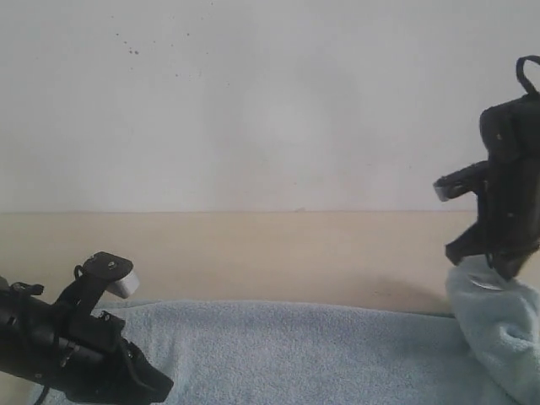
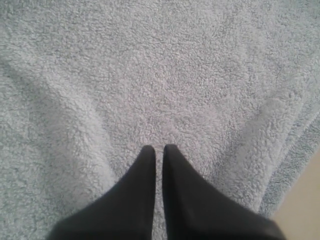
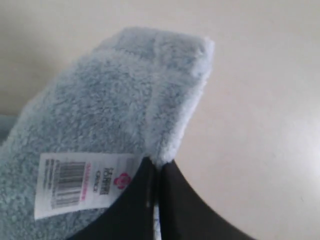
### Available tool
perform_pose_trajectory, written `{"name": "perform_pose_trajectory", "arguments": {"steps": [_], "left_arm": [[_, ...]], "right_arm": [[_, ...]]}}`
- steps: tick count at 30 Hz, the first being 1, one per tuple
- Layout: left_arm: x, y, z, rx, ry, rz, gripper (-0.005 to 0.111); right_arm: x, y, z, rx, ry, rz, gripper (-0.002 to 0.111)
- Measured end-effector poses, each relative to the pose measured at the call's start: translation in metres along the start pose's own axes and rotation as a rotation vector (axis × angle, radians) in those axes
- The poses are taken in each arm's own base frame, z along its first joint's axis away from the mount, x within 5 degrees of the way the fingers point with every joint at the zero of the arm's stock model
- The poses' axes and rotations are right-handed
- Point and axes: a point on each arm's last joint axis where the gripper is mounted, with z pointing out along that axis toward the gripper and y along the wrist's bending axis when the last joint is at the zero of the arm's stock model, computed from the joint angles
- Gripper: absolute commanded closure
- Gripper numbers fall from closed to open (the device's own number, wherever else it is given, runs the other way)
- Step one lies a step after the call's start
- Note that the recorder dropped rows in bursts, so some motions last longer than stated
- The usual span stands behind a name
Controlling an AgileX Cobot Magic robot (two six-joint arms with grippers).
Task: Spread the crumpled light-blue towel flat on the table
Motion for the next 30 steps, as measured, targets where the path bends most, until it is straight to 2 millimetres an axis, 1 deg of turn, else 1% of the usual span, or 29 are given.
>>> {"name": "perform_pose_trajectory", "arguments": {"steps": [4, 7, 9, 11, 14, 16, 18, 19, 20, 24, 27, 30], "left_arm": [[0.0, 0.001, 0.0, -0.016, -0.004, 0.002, 0.101], [0.0, 0.002, 0.0, -0.018, -0.004, 0.004, 0.101], [0.0, 0.001, 0.0, -0.012, -0.003, 0.004, 0.101], [0.0, 0.001, 0.0, -0.012, -0.003, 0.004, 0.101], [0.0, 0.001, 0.0, -0.012, -0.003, 0.004, 0.101], [0.0, 0.001, 0.0, -0.012, -0.002, 0.006, 0.101], [0.0, 0.001, 0.0, -0.012, -0.002, 0.006, 0.101], [0.0, 0.001, 0.0, -0.012, -0.002, 0.006, 0.101], [0.0, 0.001, 0.0, -0.006, -0.001, 0.006, 0.101], [0.001, -0.004, 0.0, 0.04, 0.007, 0.014, 0.101], [-0.003, -0.006, -0.006, 0.034, -0.016, 0.046, 0.101], [-0.01, -0.012, -0.021, 0.008, -0.072, 0.08, 0.103]], "right_arm": [[0.024, -0.033, 0.016, 0.033, 0.147, 0.056, 0.108], [0.037, -0.05, 0.024, 0.031, 0.199, 0.119, 0.108], [0.042, -0.058, 0.026, 0.032, 0.212, 0.152, 0.105], [0.044, -0.066, 0.022, 0.029, 0.19, 0.184, 0.094], [0.043, -0.072, 0.011, -0.007, 0.11, 0.24, 0.071], [0.04, -0.071, 0.004, -0.054, 0.06, 0.281, 0.052], [0.038, -0.067, -0.001, -0.115, 0.034, 0.315, 0.04], [0.037, -0.064, -0.002, -0.144, 0.027, 0.329, 0.037], [0.037, -0.062, -0.003, -0.169, 0.025, 0.338, 0.035], [0.041, -0.058, -0.01, -0.221, 0.059, 0.334, 0.035], [0.045, -0.058, -0.025, -0.232, 0.055, 0.334, 0.035], [0.047, -0.059, -0.046, -0.255, 0.004, 0.359, 0.035]]}}
